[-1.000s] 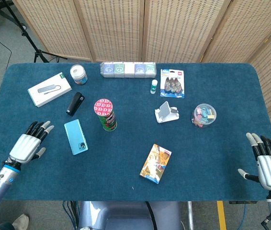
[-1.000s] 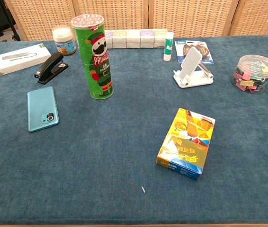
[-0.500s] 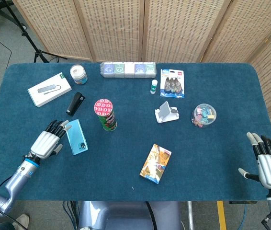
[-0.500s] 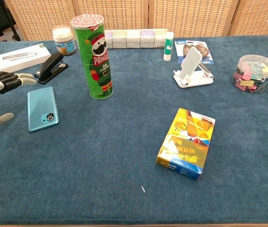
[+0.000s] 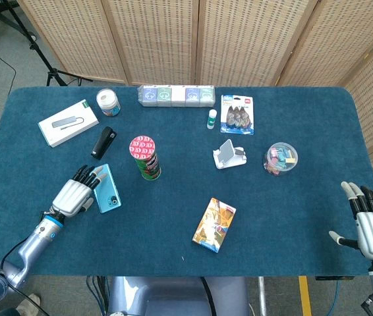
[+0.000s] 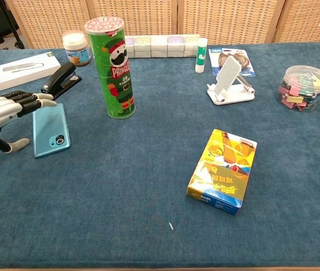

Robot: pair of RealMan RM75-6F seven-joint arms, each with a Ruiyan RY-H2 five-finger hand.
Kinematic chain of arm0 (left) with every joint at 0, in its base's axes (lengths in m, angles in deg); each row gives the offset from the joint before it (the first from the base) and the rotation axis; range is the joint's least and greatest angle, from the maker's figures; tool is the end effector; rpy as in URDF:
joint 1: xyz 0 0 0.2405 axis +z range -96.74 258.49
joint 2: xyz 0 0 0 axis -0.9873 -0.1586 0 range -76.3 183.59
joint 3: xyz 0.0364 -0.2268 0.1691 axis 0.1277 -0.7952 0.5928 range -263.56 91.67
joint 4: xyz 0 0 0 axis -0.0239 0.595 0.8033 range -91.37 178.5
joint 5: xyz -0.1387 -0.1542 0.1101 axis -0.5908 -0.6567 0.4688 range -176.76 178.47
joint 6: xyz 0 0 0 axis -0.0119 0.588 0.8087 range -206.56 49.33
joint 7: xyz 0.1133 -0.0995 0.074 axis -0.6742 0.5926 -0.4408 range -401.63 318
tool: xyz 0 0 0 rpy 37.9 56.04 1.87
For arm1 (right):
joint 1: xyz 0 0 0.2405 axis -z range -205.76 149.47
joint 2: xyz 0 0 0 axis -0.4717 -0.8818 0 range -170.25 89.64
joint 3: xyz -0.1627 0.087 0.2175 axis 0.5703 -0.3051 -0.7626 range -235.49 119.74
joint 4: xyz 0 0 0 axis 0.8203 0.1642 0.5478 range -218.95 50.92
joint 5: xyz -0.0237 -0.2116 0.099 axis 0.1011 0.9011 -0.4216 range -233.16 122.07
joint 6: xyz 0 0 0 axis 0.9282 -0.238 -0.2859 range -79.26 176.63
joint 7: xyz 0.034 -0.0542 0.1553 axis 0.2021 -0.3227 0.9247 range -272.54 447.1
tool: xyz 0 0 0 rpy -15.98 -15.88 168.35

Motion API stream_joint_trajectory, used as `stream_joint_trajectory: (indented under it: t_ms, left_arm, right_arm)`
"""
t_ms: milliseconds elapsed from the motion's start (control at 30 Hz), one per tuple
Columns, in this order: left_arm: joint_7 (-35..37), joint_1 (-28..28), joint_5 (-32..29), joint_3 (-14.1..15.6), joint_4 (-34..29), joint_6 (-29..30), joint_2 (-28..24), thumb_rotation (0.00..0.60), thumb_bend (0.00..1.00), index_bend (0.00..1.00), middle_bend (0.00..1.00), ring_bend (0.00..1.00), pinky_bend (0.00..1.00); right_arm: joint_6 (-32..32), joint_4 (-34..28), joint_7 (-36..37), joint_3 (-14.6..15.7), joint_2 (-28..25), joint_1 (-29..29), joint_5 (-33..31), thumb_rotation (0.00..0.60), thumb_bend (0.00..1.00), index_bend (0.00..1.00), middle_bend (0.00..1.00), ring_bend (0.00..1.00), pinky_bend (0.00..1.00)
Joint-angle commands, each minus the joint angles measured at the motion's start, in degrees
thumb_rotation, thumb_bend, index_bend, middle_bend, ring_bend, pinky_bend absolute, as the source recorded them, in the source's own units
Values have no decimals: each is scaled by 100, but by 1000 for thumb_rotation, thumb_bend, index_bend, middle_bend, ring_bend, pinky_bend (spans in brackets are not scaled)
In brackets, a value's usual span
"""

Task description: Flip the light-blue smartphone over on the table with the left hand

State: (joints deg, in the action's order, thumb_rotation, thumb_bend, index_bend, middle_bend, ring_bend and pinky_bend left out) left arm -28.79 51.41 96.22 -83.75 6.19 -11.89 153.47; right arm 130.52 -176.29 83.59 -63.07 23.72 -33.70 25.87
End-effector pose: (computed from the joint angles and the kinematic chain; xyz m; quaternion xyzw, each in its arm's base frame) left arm -0.3410 0.3604 -0.0446 -0.7829 -0.2799 -0.3317 0.4457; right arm -0.3563 -0.2227 0.1529 0.5871 -0.3879 0.3572 0.6141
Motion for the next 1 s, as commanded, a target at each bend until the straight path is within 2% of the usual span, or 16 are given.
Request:
stream_joint_trajectory:
  t_ms: [33,300,567,1000]
  left_arm:
    - [-39,-44,-22,10,9,-60,34,600,408,101,0,0,0]
    - [-174,-191,-71,20,71,-225,158,600,414,106,0,0,0]
    - [-398,-281,-117,38,26,-343,162,600,517,160,0,0,0]
    - [-1084,-406,-175,71,-173,-556,66,600,852,284,0,0,0]
  right_arm:
    - [6,-4,4,3,-4,2,8,600,0,0,0,0,64]
    - [20,-25,37,-3,-25,12,-4,600,0,0,0,0,64]
    - [5,-45,45,9,-34,11,0,600,0,0,0,0,65]
    - [-2,-110,121,17,-78,25,-5,600,0,0,0,0,64]
